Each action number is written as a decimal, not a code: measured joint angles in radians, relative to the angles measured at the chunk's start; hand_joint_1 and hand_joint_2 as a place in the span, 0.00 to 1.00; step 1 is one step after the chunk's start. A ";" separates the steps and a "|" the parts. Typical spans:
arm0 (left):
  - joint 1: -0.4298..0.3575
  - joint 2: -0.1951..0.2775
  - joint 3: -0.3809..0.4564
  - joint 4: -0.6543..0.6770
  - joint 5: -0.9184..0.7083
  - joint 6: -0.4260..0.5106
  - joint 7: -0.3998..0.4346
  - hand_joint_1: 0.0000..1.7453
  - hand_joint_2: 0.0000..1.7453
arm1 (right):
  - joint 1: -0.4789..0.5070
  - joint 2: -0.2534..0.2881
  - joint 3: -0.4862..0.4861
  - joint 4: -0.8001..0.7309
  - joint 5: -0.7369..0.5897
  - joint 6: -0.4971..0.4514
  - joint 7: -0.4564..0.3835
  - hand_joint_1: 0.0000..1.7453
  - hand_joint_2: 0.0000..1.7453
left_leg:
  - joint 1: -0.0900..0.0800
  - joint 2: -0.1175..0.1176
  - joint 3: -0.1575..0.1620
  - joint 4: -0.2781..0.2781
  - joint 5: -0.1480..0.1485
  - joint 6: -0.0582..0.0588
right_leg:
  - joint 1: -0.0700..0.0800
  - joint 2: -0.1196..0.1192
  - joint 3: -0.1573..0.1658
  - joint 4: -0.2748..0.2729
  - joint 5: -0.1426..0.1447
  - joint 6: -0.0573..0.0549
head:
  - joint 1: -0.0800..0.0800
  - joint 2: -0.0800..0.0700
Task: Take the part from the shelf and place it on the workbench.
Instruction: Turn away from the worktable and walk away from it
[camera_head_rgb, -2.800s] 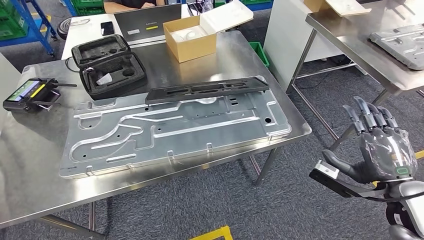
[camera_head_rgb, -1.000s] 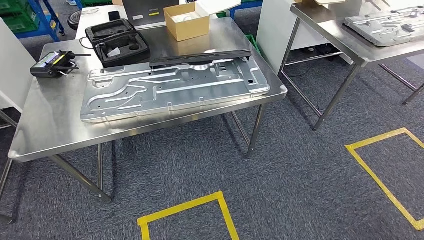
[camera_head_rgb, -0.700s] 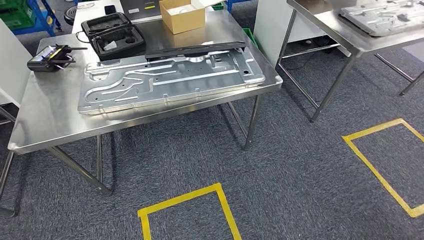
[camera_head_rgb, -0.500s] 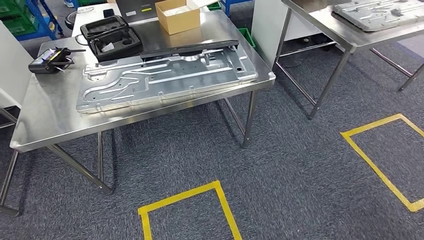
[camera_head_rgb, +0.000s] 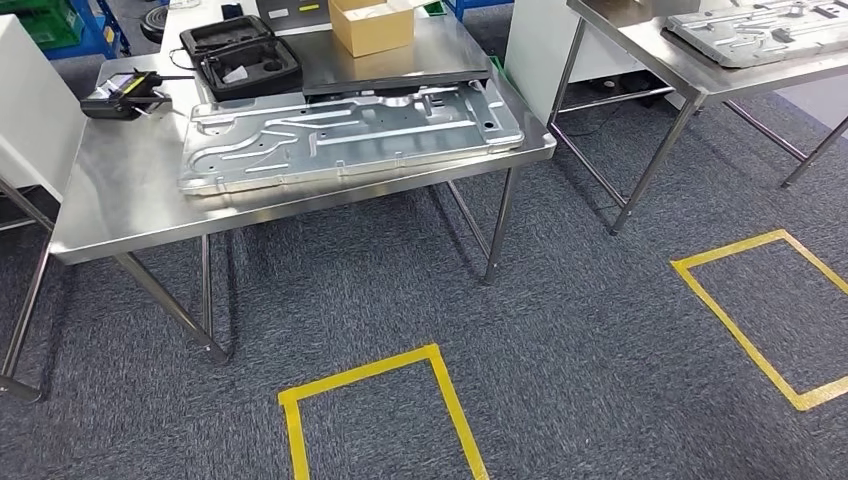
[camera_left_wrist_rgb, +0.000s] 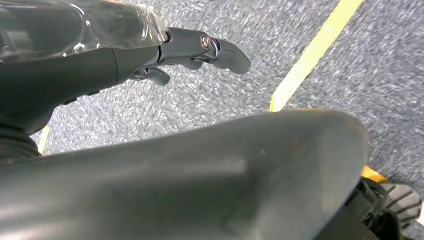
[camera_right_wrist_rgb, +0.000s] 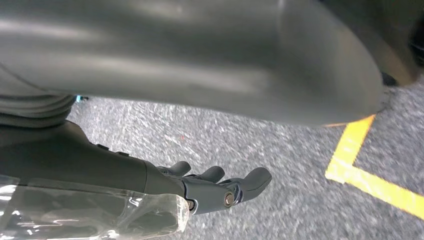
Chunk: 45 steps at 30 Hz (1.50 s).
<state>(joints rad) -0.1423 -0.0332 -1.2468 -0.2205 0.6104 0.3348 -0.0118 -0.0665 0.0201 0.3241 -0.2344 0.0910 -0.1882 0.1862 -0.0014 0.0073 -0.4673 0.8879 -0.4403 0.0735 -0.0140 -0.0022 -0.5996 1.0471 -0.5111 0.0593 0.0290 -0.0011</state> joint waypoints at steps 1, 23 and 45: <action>0.000 0.000 0.000 0.000 0.000 0.000 0.000 0.00 0.00 | 0.000 0.000 0.001 0.000 0.001 0.000 0.001 0.00 0.00 | -0.002 0.001 -0.012 0.001 0.008 0.004 | 0.000 0.000 -0.024 0.074 -0.048 0.002 | 0.000 0.000; 0.008 -0.003 -0.001 0.000 0.001 0.001 0.000 0.00 0.00 | -0.004 0.004 0.027 0.005 0.022 0.000 0.014 0.00 0.00 | 0.016 -0.002 -0.047 0.181 -0.040 -0.066 | 0.004 -0.004 0.088 -0.157 0.095 -0.043 | -0.003 0.000; 0.012 -0.005 -0.002 0.000 -0.006 0.037 0.037 0.00 1.00 | -0.002 0.010 0.050 0.009 -0.001 -0.028 -0.048 0.00 1.00 | -0.009 0.000 -0.064 0.056 0.009 -0.038 | 0.006 -0.002 0.166 -0.156 0.031 -0.046 | -0.002 0.000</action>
<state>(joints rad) -0.1301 -0.0381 -1.2483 -0.2205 0.6040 0.3720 0.0248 -0.0686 0.0300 0.3745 -0.2258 0.0899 -0.2161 0.1384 -0.0107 0.0071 -0.5309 0.9436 -0.4317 0.0357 -0.0084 -0.0045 -0.4334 0.8907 -0.4805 0.0136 0.0268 -0.0011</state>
